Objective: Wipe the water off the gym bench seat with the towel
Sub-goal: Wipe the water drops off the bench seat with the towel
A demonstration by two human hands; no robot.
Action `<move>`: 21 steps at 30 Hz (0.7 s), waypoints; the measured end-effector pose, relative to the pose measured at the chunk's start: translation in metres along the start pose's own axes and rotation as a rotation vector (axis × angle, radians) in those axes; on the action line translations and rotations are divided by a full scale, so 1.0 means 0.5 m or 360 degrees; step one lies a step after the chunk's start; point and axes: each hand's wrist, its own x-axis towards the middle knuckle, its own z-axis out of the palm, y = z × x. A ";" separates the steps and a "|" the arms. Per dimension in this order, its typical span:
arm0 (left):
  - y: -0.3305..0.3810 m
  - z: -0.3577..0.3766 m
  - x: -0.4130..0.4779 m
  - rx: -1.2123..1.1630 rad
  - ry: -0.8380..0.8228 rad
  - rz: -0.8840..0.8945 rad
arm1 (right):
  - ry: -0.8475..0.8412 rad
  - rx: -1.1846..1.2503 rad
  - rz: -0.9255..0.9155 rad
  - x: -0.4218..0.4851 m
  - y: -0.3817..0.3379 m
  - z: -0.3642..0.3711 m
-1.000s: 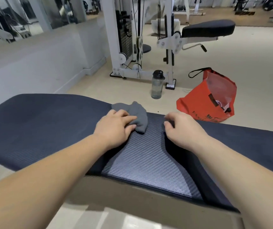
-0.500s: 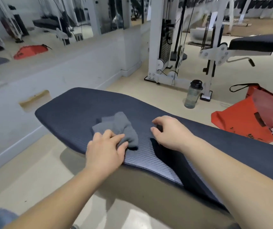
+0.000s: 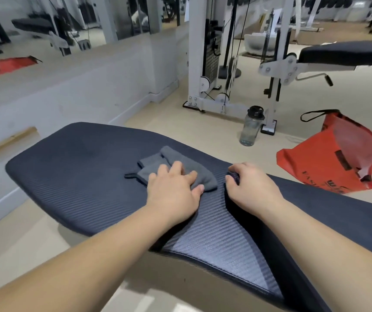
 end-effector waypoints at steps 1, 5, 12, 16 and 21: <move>0.021 0.005 0.014 -0.0052 -0.0011 0.0197 | 0.0025 0.0008 0.0020 0.002 0.002 -0.002; -0.017 0.006 0.102 -0.0268 -0.0123 0.0781 | 0.0166 -0.0031 0.0067 0.005 -0.004 -0.006; -0.207 -0.001 0.089 -0.0084 0.0024 0.0121 | 0.0039 0.0087 -0.0245 0.015 -0.079 0.022; -0.211 -0.003 -0.048 -0.0097 0.0181 -0.0200 | -0.0099 -0.0013 -0.0441 0.007 -0.159 0.052; -0.211 -0.020 -0.167 -0.0227 0.0014 0.0443 | -0.0071 -0.0003 -0.0603 -0.027 -0.258 0.070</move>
